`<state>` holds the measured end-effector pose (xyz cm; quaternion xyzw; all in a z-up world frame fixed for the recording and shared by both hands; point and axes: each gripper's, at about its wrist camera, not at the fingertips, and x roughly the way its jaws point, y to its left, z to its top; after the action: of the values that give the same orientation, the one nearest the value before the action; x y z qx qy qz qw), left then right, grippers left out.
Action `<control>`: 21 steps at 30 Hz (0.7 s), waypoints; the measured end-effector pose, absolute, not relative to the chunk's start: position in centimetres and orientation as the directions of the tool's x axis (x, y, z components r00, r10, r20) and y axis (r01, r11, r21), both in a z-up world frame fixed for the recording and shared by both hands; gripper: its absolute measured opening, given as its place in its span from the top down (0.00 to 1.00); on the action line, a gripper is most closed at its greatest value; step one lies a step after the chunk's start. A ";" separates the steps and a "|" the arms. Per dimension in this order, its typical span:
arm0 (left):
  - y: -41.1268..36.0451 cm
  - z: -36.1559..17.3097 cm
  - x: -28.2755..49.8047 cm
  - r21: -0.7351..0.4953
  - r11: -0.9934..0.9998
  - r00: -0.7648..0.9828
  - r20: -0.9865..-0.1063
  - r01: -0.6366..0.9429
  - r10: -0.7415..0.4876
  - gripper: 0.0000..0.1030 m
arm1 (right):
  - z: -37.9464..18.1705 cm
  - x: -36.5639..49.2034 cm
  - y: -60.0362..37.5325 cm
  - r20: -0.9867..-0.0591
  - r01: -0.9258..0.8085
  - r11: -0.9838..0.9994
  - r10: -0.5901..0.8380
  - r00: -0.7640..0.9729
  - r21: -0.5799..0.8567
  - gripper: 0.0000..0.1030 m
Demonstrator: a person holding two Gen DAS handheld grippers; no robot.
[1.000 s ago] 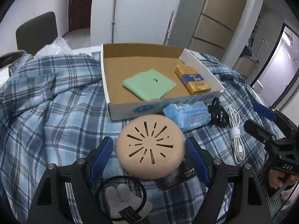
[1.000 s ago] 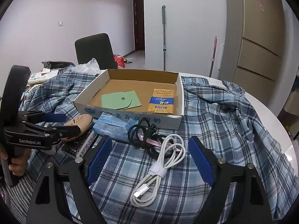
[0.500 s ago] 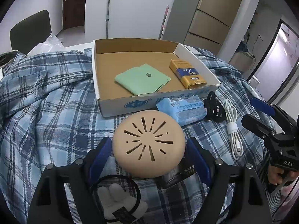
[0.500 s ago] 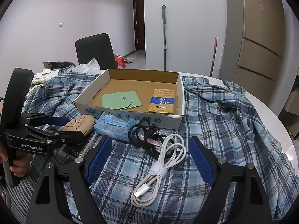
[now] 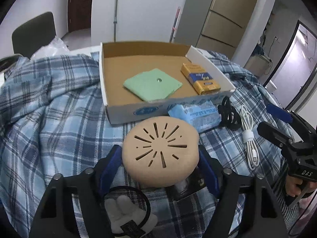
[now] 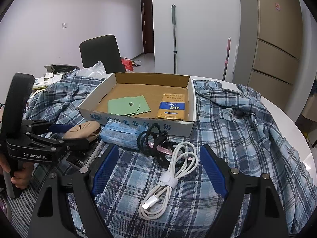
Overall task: Organize soft objects
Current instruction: 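Lower the left gripper and grasp the beige round sponge, then lift the sponge with the left gripper while the right gripper grasps the white cable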
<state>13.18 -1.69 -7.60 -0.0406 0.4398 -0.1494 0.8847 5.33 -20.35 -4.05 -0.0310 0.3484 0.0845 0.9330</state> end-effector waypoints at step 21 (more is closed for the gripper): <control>-2.5 -2.1 7.7 -0.063 0.954 0.822 -0.493 0.293 -0.285 0.28 | -7.2 7.8 -22.7 -0.813 -0.059 0.994 0.112 0.571 0.095 0.51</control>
<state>7.68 -2.52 -2.12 0.0078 0.2571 -0.1514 0.9544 7.79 -22.74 -7.17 0.0283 0.4607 0.0482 0.8858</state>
